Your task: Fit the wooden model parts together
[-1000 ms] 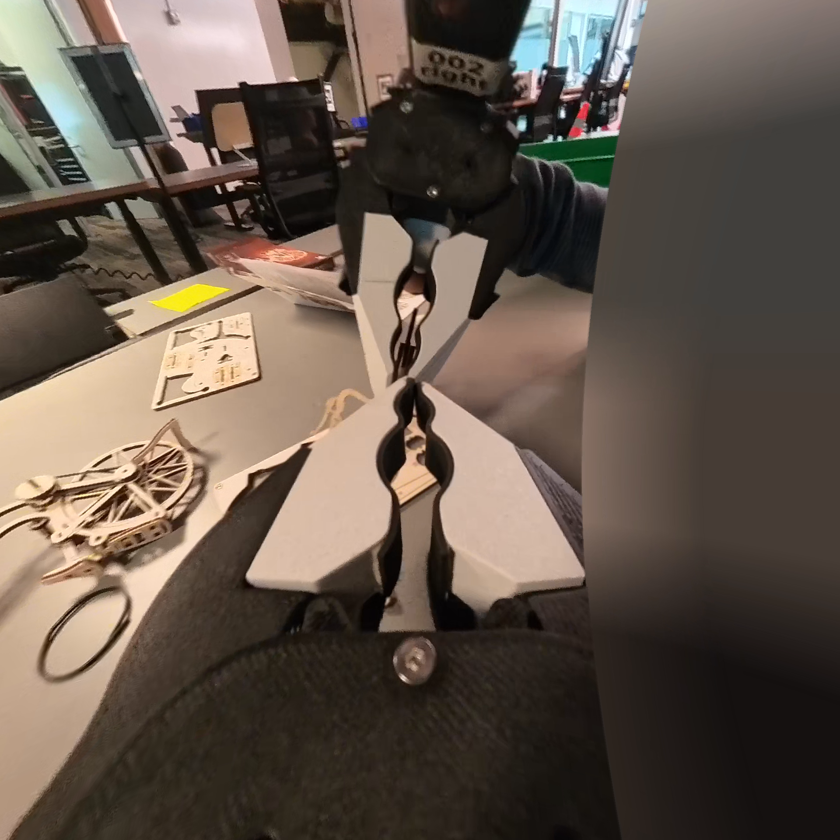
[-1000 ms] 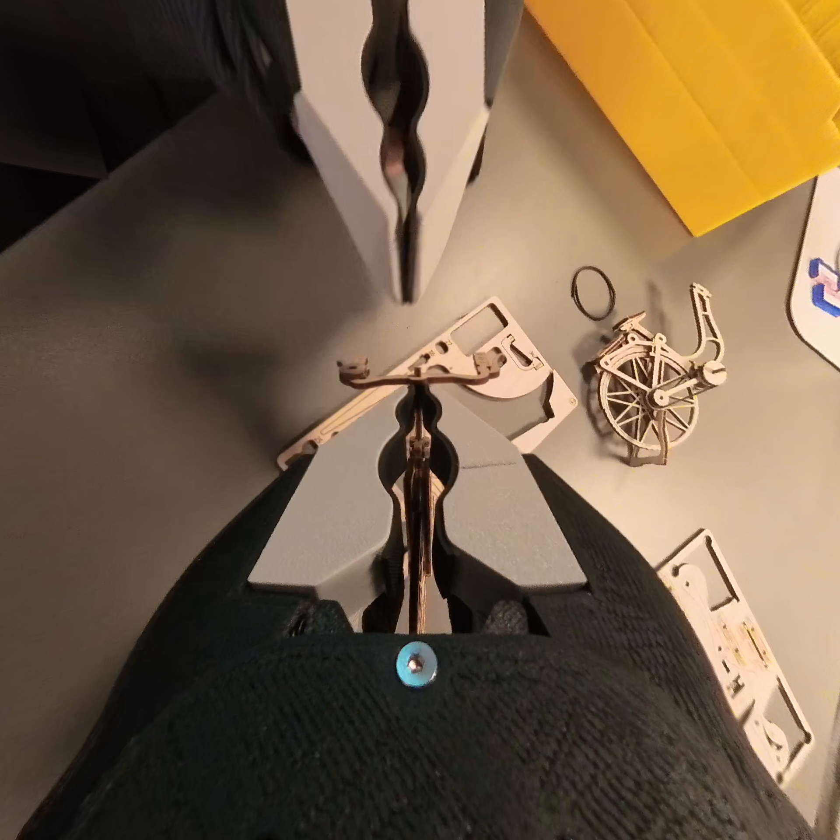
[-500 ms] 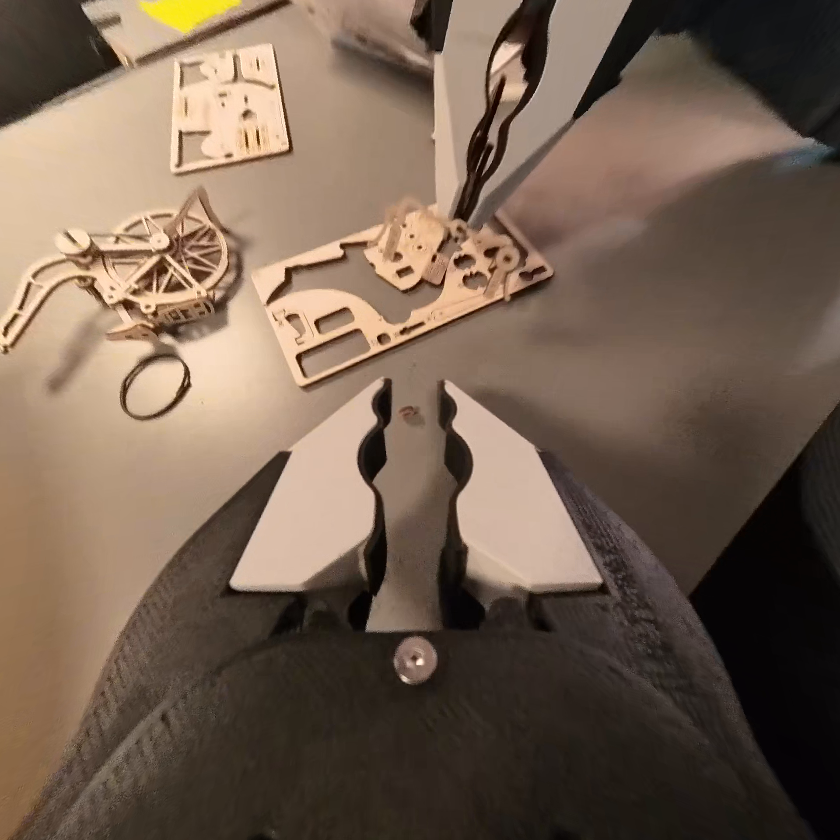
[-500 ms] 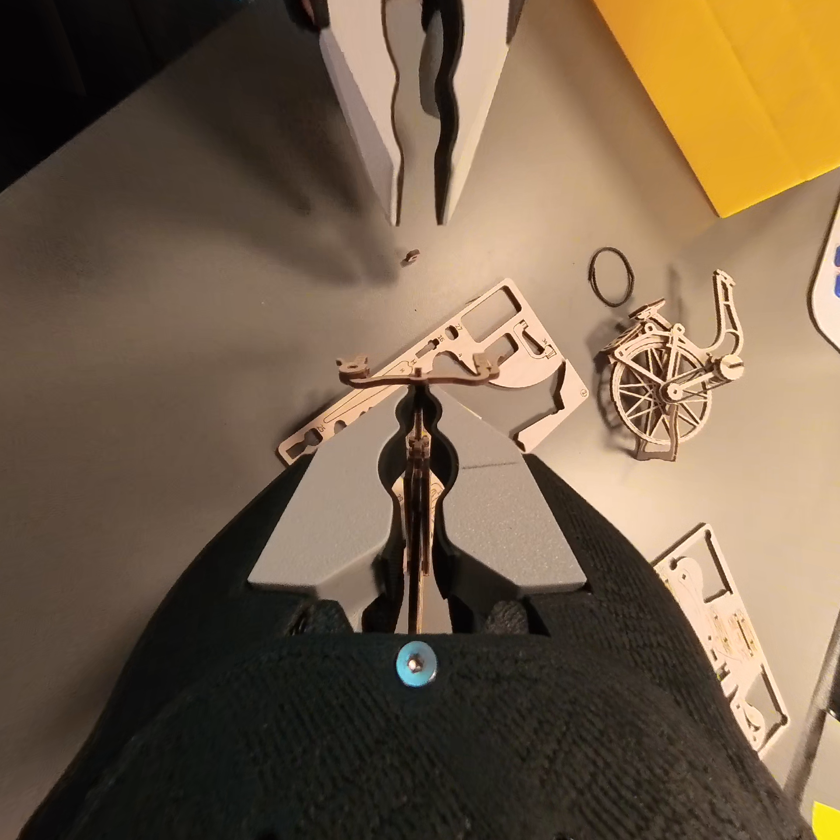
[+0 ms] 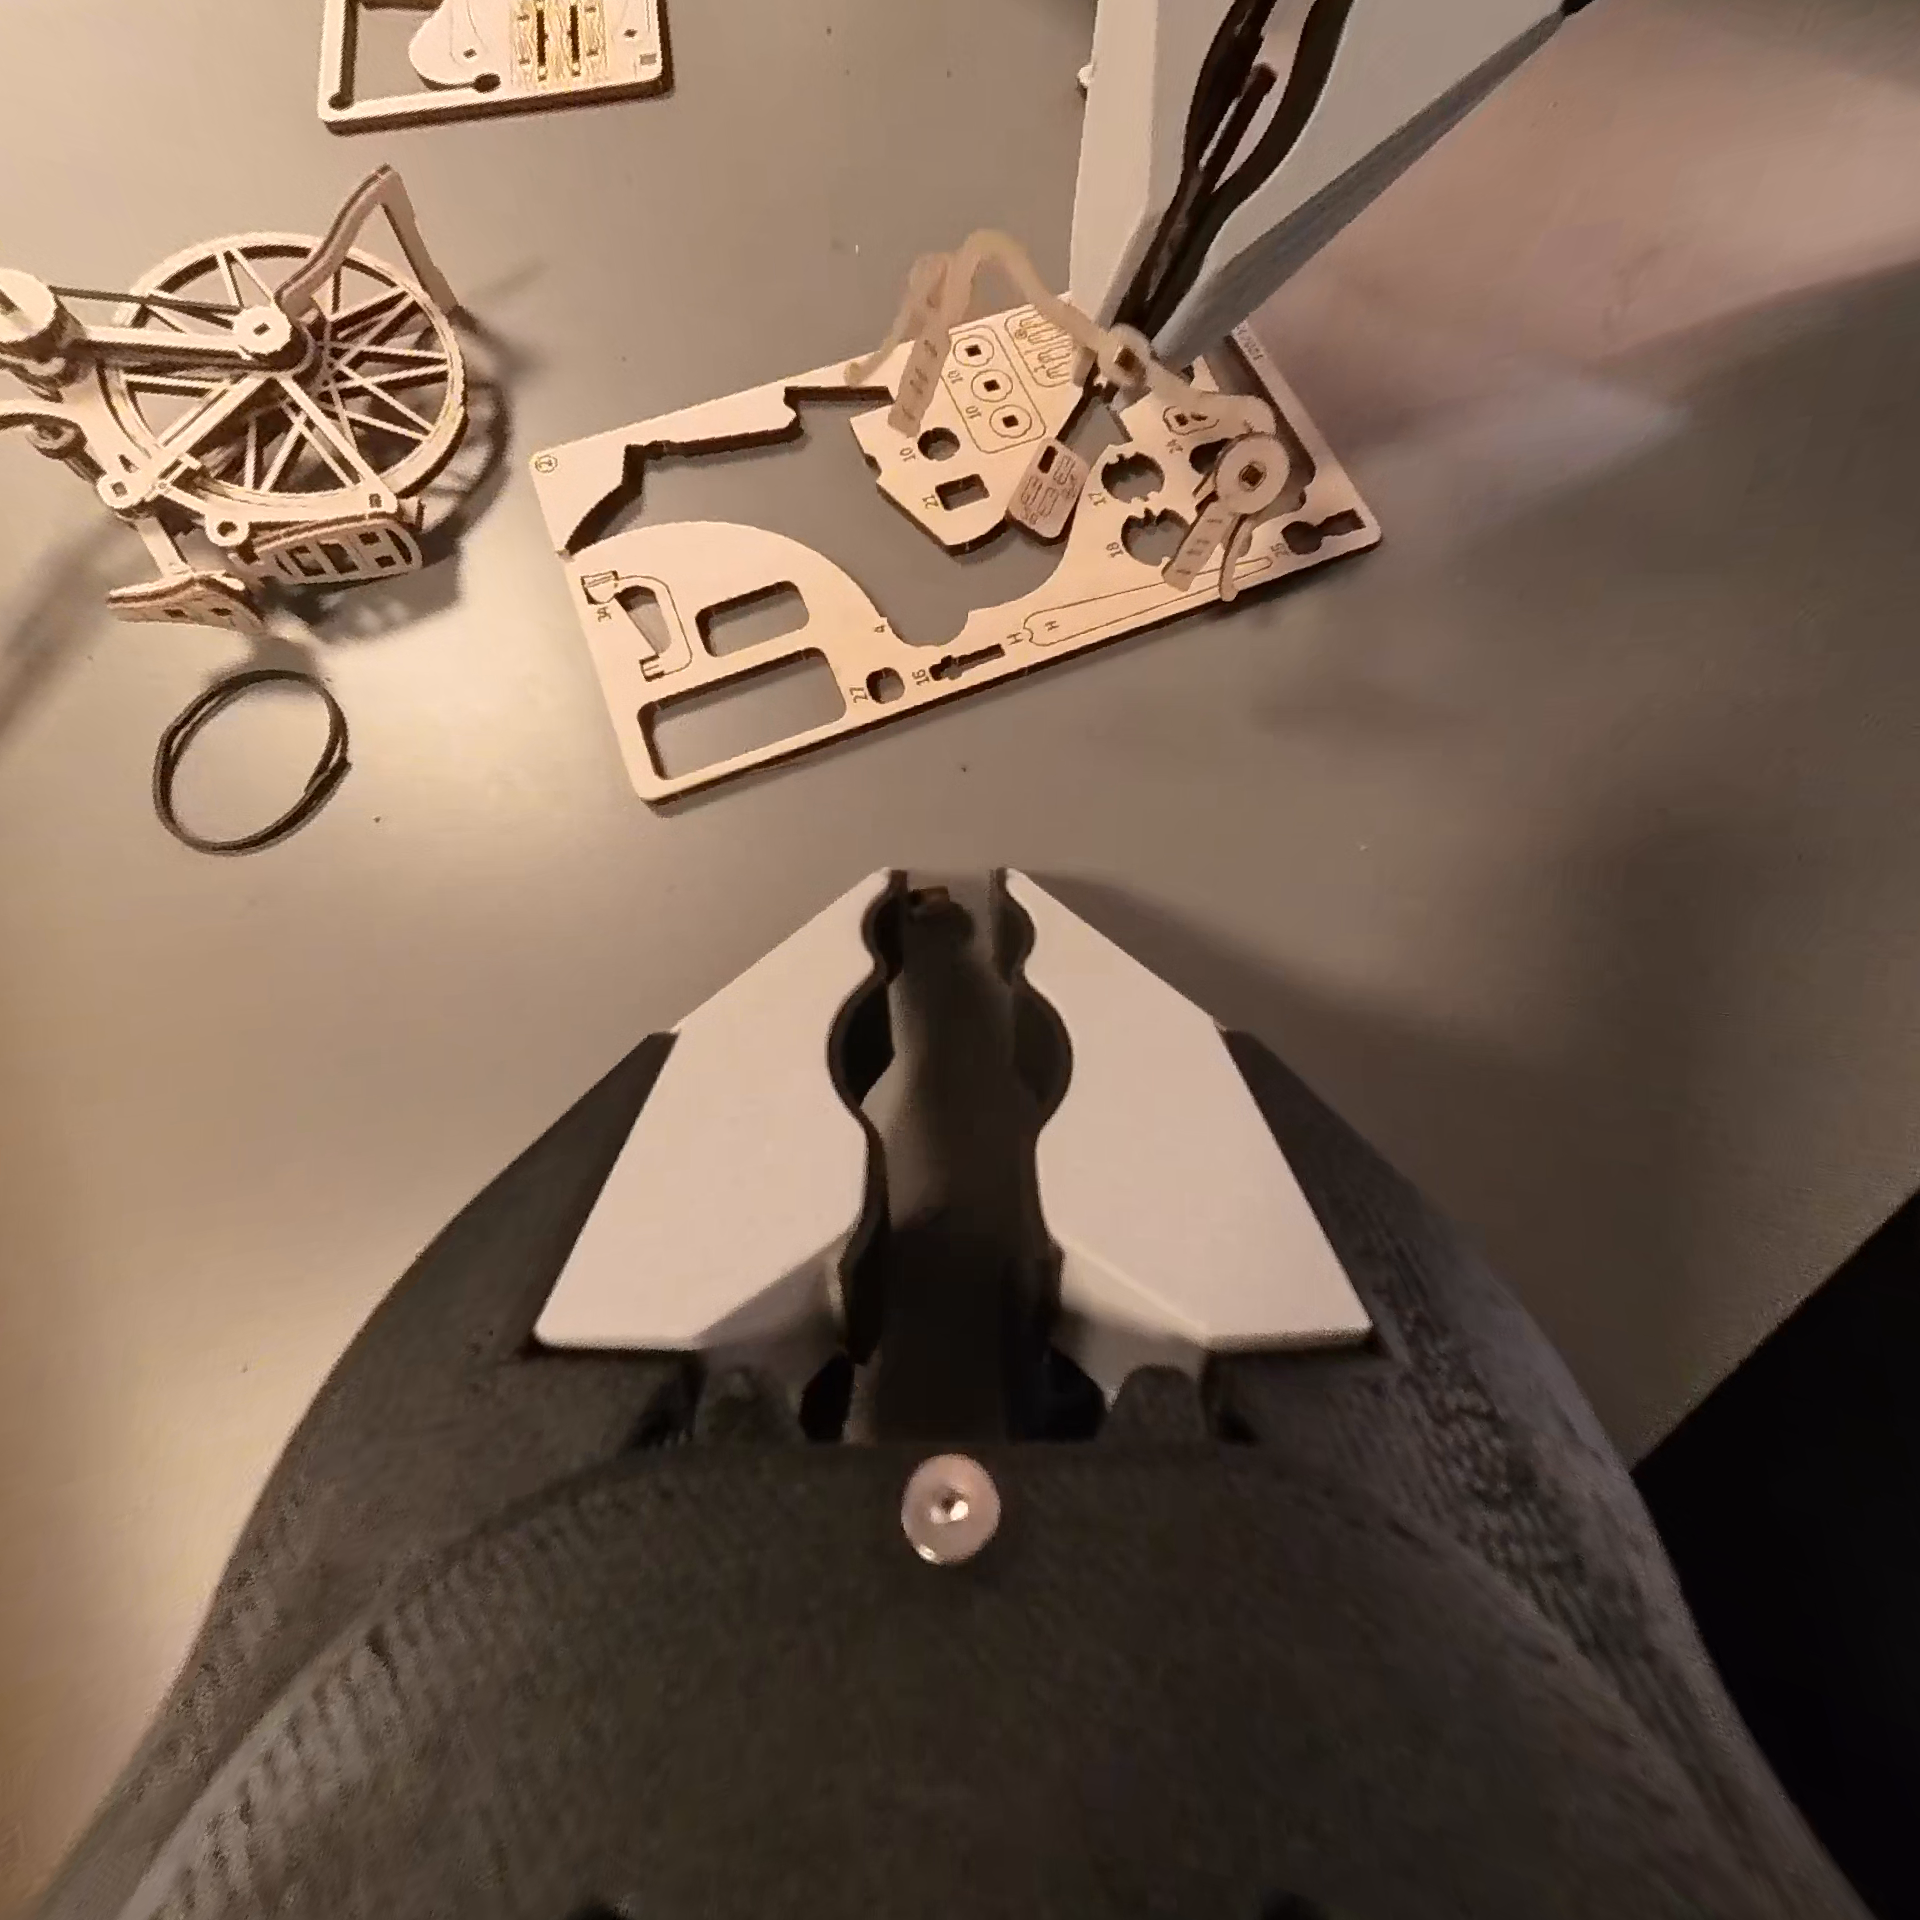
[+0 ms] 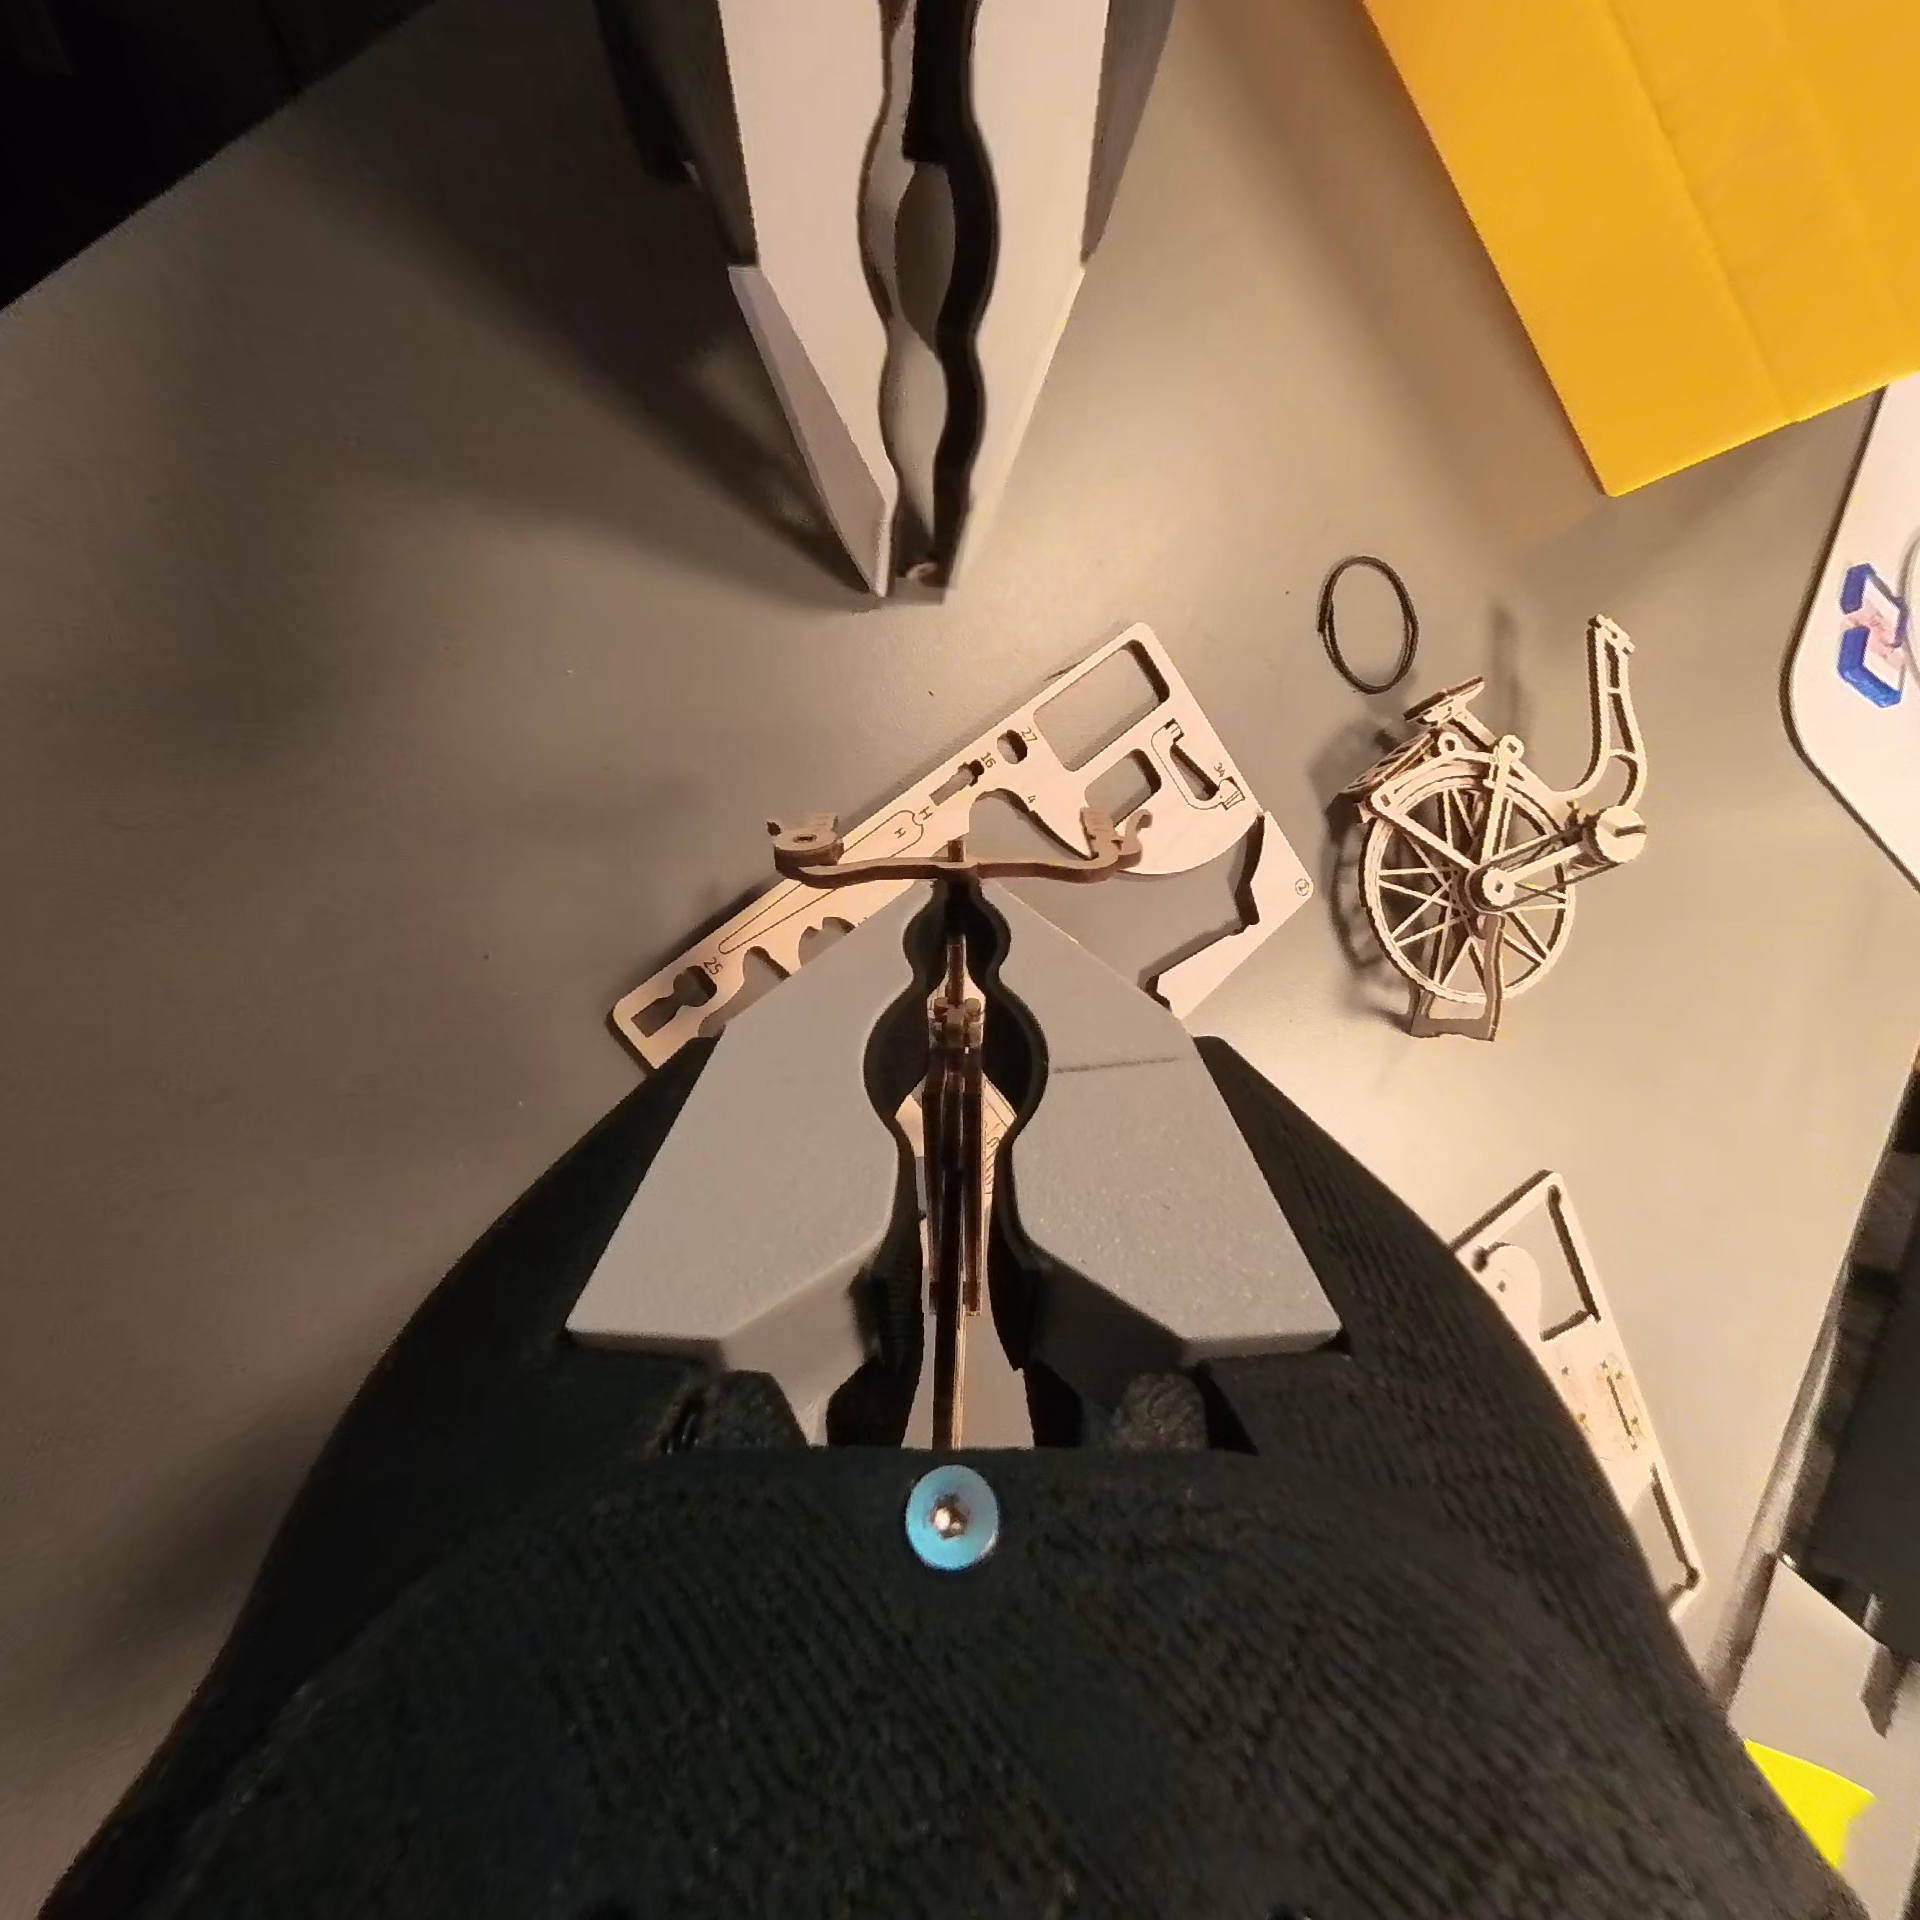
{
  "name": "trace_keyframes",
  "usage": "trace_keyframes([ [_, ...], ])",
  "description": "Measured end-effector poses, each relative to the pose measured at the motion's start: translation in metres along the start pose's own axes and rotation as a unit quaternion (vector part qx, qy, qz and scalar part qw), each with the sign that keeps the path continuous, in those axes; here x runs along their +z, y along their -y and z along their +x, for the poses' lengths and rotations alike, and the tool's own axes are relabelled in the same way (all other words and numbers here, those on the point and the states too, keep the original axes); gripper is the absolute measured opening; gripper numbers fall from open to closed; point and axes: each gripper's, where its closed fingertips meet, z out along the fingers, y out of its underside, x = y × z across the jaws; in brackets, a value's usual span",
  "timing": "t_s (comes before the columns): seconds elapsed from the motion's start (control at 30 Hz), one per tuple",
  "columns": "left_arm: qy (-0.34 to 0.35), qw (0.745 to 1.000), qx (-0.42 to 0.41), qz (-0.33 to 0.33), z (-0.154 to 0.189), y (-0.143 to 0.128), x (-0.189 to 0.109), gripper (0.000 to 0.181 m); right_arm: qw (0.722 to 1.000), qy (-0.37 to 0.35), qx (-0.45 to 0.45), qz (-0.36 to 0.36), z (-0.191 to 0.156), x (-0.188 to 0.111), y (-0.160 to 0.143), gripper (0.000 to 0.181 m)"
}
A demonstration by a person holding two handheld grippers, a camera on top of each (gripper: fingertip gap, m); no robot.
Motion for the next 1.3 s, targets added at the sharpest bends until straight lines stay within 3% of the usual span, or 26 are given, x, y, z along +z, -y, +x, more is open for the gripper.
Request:
trace_keyframes([
  [0.17,-0.005,1.000,0.011,0.003,0.003,0.002,0.001,0.006,1.000,-0.011,-0.006,-0.005,0.003,-0.004,-0.002,0.000],
  [0.27,-0.038,0.996,0.018,0.081,0.023,0.035,0.004,0.006,0.998,-0.053,-0.007,-0.044,0.016,-0.021,-0.018,0.000],
  [0.37,-0.085,0.983,0.043,0.156,0.057,0.085,0.021,0.006,0.989,-0.131,0.023,-0.072,0.029,-0.061,-0.041,0.000],
  [0.53,-0.144,0.965,0.145,0.167,0.116,0.139,0.073,0.006,0.952,-0.279,0.080,-0.095,0.011,-0.136,-0.095,0.000],
  [0.6,-0.139,0.954,0.205,0.170,0.134,0.152,0.094,0.006,0.929,-0.343,0.093,-0.102,-0.003,-0.157,-0.116,0.000],
  [0.73,-0.121,0.941,0.298,0.110,0.155,0.148,0.135,0.006,0.872,-0.458,0.105,-0.138,-0.029,-0.186,-0.150,0.000],
  [0.83,-0.112,0.935,0.326,0.087,0.161,0.146,0.147,0.007,0.841,-0.512,0.102,-0.140,-0.038,-0.196,-0.158,0.000],
  [1.03,-0.170,0.947,0.268,0.053,0.164,0.138,0.143,0.025,0.808,-0.560,0.080,-0.164,-0.036,-0.205,-0.173,0.000],
  [1.3,-0.187,0.956,0.224,0.021,0.151,0.132,0.138,0.026,0.788,-0.592,0.070,-0.154,-0.036,-0.211,-0.176,0.000],
])
